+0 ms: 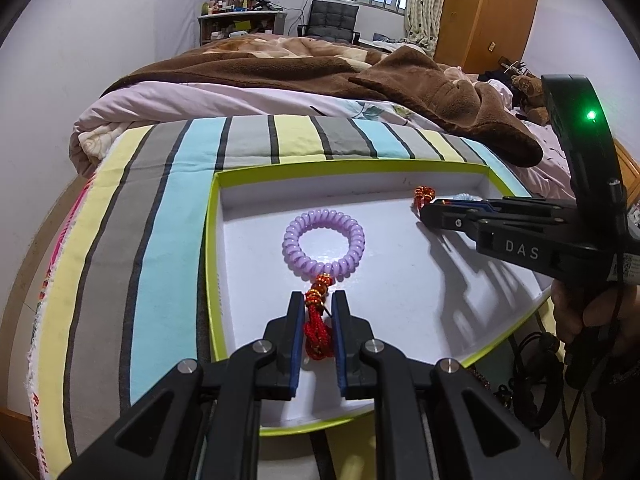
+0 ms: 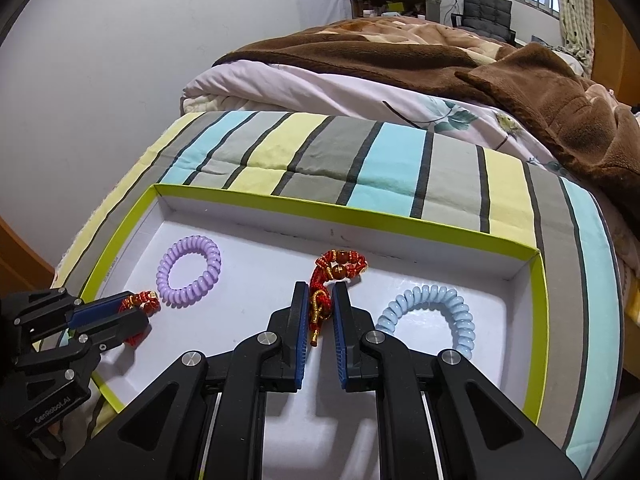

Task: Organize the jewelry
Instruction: 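Lower both red pieces into the green box and open both grippers, then move both grippers back toward the remaining jewelry beside the box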

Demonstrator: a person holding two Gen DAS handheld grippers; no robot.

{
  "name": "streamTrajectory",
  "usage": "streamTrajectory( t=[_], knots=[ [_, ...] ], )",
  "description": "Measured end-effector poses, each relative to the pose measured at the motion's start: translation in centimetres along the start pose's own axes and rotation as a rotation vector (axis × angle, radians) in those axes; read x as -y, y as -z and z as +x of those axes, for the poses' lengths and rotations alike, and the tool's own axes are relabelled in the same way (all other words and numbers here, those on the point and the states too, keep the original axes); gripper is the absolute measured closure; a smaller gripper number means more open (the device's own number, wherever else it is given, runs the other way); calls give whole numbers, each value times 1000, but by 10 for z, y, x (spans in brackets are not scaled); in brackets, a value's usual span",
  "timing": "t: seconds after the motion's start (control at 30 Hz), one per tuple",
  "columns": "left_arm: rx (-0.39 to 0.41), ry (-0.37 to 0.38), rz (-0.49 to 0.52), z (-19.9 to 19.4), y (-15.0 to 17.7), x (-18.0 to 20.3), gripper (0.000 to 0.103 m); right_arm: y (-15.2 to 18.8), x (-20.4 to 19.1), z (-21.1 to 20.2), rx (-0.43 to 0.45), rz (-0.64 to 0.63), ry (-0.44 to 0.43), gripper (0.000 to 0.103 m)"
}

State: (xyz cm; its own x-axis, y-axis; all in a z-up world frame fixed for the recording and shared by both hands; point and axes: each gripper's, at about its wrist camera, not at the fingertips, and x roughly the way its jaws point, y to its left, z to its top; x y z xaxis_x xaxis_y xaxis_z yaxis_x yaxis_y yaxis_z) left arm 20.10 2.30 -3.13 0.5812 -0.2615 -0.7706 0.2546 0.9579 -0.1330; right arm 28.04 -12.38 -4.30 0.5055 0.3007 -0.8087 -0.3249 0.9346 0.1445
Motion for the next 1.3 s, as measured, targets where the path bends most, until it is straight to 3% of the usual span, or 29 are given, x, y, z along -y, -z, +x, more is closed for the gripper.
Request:
streamTrajectory(
  t=[0.6, 0.7, 0.73, 1.13, 1.3],
  knots=[
    [28, 32, -28, -15, 1, 4, 70, 4, 6, -19, 41, 33, -28, 85],
    [58, 39, -25, -29, 4, 9, 58, 9, 8, -37, 74, 44, -34, 65],
    [63, 46, -30, -33, 5, 10, 56, 12, 9, -45, 91, 48, -41, 59],
    [118, 94, -31, -71, 31, 22, 54, 74, 20, -109, 151, 99, -24, 59],
    [104, 99, -28, -75, 45, 27, 47, 107, 21, -124, 150, 126, -9, 59]
  ],
)
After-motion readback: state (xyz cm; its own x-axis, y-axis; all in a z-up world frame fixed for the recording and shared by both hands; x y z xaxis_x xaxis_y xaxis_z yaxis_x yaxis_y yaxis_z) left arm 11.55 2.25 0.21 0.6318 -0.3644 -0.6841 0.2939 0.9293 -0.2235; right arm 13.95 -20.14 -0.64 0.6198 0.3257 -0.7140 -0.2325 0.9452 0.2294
